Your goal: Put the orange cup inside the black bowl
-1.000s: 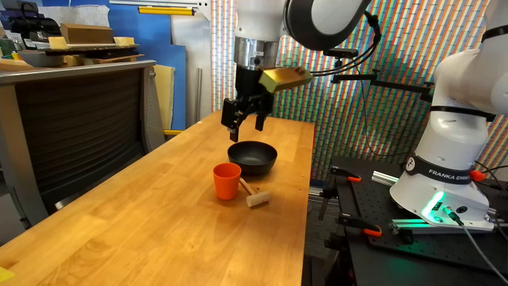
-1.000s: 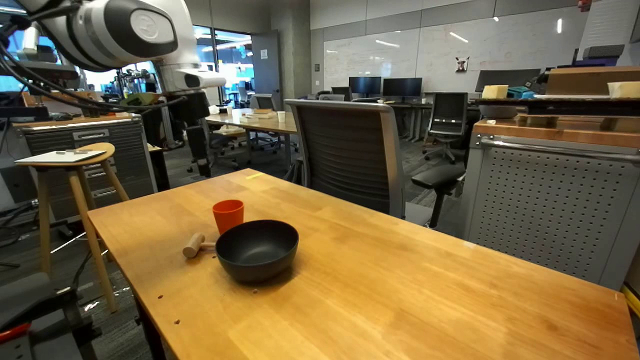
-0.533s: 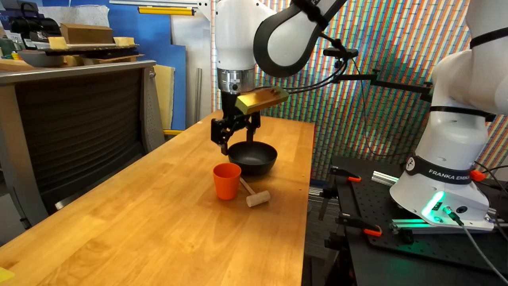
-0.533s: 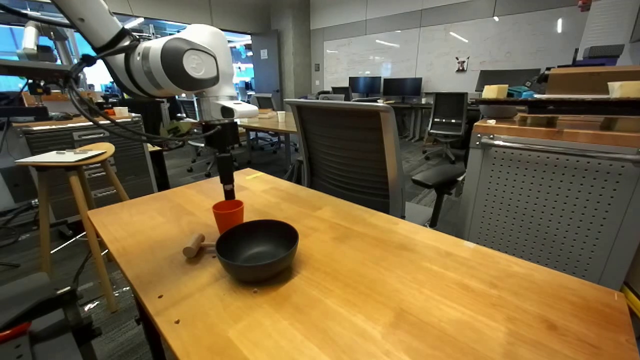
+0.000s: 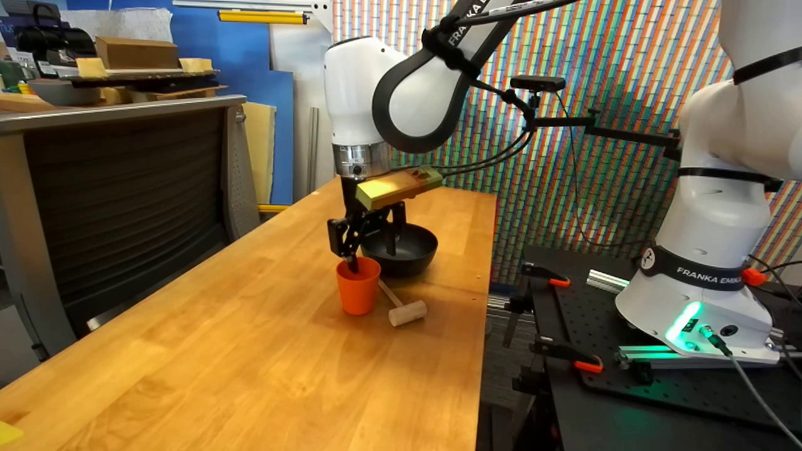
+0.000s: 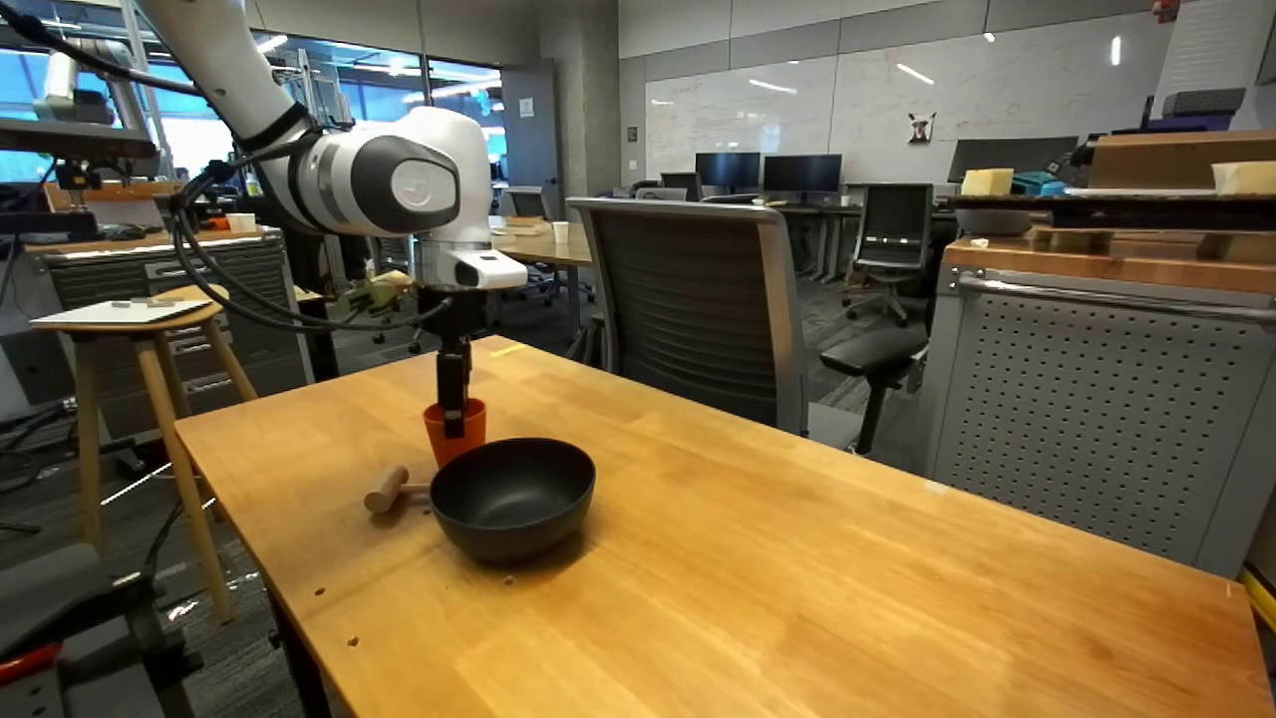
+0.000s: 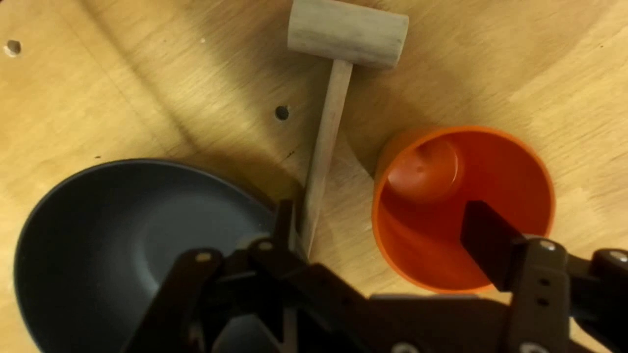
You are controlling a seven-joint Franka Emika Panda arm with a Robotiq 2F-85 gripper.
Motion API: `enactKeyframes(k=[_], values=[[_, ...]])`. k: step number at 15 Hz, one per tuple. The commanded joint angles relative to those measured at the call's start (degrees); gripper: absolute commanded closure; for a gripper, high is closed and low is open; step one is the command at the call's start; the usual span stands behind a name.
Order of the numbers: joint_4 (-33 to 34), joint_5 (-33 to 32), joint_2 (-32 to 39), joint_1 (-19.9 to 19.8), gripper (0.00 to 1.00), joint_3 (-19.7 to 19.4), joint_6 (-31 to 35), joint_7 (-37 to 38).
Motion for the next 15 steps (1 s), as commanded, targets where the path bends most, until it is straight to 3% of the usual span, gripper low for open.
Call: enactKeyframes(k=[1, 8, 11, 15], values=[[1.94, 1.69, 2.16, 1.92, 0.44, -2.03, 1.56, -0.43], [1.3, 6.01, 3.73, 1.87, 0.97, -1.71, 2.63, -1.53], [0.44, 8.38, 1.74, 1.9, 1.0, -0.52, 0.81, -3.17], [-0.35, -1.07, -4.36, 7.65, 0.98, -4.14, -0.38, 3.67]])
